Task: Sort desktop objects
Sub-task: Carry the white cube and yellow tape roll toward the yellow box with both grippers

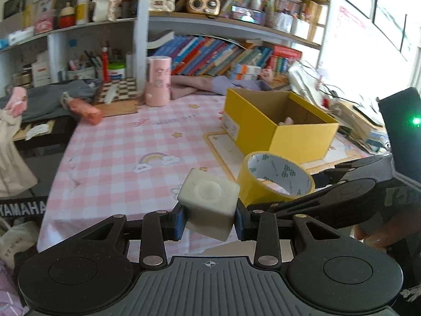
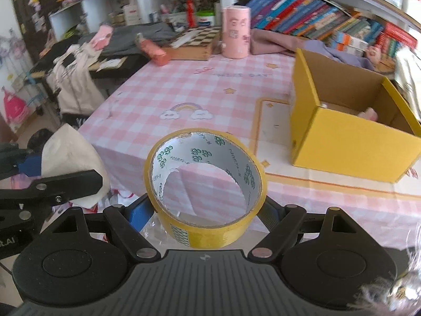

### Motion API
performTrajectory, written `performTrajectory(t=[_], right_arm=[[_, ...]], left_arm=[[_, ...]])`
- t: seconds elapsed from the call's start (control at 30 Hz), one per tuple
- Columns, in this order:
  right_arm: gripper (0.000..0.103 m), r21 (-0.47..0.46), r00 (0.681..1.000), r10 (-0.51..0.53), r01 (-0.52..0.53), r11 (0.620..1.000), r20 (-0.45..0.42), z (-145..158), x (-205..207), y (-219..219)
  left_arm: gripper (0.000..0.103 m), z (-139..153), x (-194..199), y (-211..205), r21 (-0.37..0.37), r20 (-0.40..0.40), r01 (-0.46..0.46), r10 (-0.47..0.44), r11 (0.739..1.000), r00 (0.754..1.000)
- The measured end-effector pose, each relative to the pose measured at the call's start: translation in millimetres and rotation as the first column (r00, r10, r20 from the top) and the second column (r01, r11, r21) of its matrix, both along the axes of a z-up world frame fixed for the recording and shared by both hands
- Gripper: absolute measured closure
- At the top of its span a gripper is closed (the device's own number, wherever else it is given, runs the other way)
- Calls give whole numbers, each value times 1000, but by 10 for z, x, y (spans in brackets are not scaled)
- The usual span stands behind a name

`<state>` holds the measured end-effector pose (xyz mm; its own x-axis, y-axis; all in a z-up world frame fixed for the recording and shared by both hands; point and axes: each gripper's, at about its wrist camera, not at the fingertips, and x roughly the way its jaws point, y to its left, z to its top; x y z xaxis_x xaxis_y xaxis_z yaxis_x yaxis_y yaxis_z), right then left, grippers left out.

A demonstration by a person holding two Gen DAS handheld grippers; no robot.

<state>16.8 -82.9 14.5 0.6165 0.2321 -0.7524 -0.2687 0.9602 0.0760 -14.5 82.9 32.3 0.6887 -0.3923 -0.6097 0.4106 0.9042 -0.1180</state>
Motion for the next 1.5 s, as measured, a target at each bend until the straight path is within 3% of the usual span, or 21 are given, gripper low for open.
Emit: performTrajectory(t=[0.37,0.7,1.03,1.27,1.5], right_arm=[[21,41,978,-208,207,978,32,42,-208,-362],[21,56,910,-413,413,909,4,8,-371,-714],[21,22,879,-477,477,879,-3,-39,-486,-888],[21,31,863,-506,505,862,4,-50,-394,-1093],[21,39,875,-485,484,874,7,-59,-226,-1299]], left_arm=[[68,-43,171,-223,2,-21,168,-168,986,986],[69,-66,281,-556,19,-24,352,-351,936,936],[69,-105,315,-892,26,-19,485,-484,874,875],[69,-94,436,-1096,39,-4,484,-484,874,875],[69,-99,536,-1334,56,-12,483,-483,874,876]])
